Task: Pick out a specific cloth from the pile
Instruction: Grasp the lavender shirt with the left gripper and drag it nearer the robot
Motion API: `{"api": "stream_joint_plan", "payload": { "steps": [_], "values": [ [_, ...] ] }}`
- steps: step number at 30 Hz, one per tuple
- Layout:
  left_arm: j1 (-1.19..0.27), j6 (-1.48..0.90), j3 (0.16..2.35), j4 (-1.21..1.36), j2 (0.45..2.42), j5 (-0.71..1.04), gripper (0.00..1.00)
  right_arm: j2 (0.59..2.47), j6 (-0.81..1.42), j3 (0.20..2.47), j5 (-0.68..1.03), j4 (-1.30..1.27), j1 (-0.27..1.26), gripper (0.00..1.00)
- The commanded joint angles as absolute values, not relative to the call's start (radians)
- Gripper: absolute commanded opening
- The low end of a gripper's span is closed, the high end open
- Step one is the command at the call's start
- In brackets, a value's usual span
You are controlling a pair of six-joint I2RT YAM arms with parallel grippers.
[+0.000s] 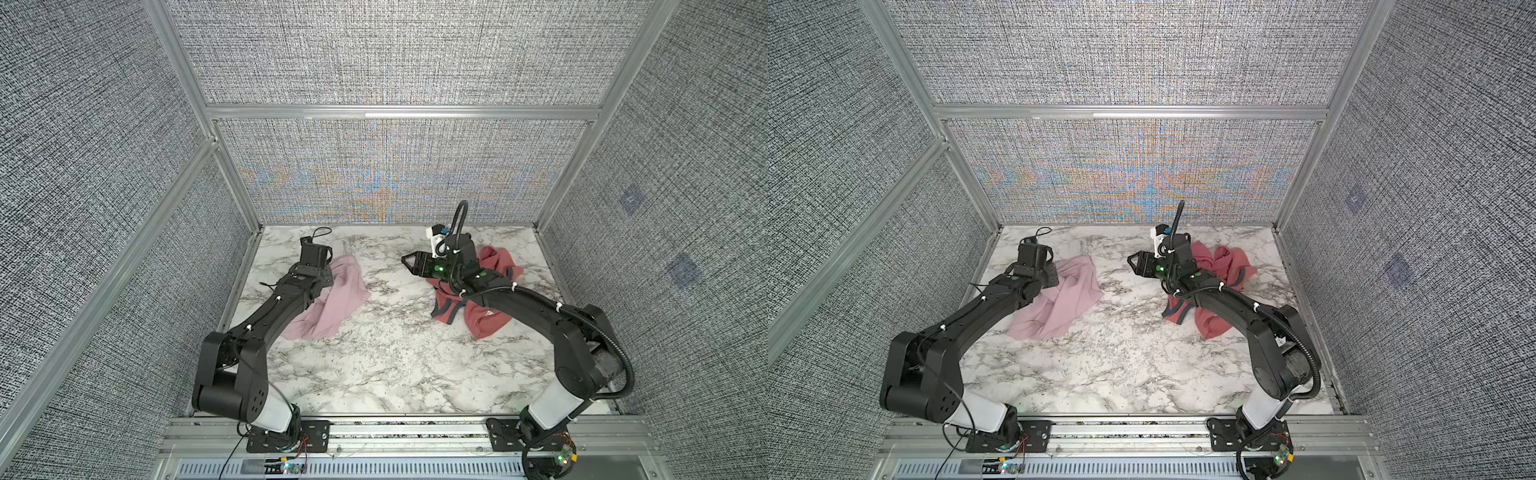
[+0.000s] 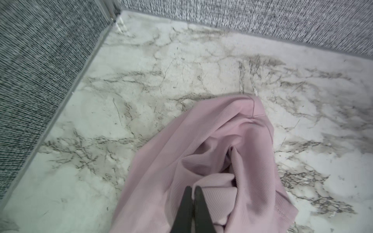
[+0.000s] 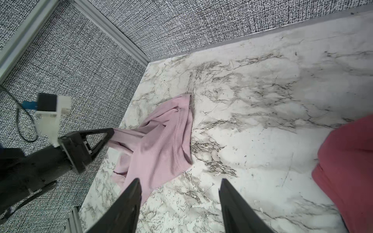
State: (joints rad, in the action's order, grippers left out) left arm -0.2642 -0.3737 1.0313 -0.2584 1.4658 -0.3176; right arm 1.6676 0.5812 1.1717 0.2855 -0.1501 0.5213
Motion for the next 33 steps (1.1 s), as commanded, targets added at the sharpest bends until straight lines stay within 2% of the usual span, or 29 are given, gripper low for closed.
{"api": "stream_joint_plan", "payload": {
  "steps": [1, 8, 17, 22, 27, 33],
  "values": [
    [-0.264, -0.353, 1.034, -0.268, 1.387, -0.397, 0.00, 1.657, 0.591, 1.169, 0.284, -0.179, 0.518, 0.63],
    [-0.264, -0.276, 1.174, -0.350, 1.283, -0.435, 0.00, 1.652, 0.593, 1.166, 0.279, -0.182, 0.516, 0.63],
    [-0.262, -0.180, 1.465, -0.486, 1.340, -0.457, 0.00, 1.649, 0.604, 1.149, 0.284, -0.195, 0.515, 0.63],
    [-0.264, -0.220, 1.480, -0.450, 1.384, -0.275, 0.00, 1.642, 0.602, 1.134, 0.273, -0.189, 0.514, 0.63],
    [-0.267, -0.273, 1.357, -0.261, 1.421, -0.048, 0.00, 1.628, 0.603, 1.109, 0.261, -0.184, 0.509, 0.62],
    [-0.265, -0.319, 1.335, -0.149, 1.550, 0.005, 0.00, 1.608, 0.602, 1.080, 0.249, -0.176, 0.504, 0.62]
  ]
}}
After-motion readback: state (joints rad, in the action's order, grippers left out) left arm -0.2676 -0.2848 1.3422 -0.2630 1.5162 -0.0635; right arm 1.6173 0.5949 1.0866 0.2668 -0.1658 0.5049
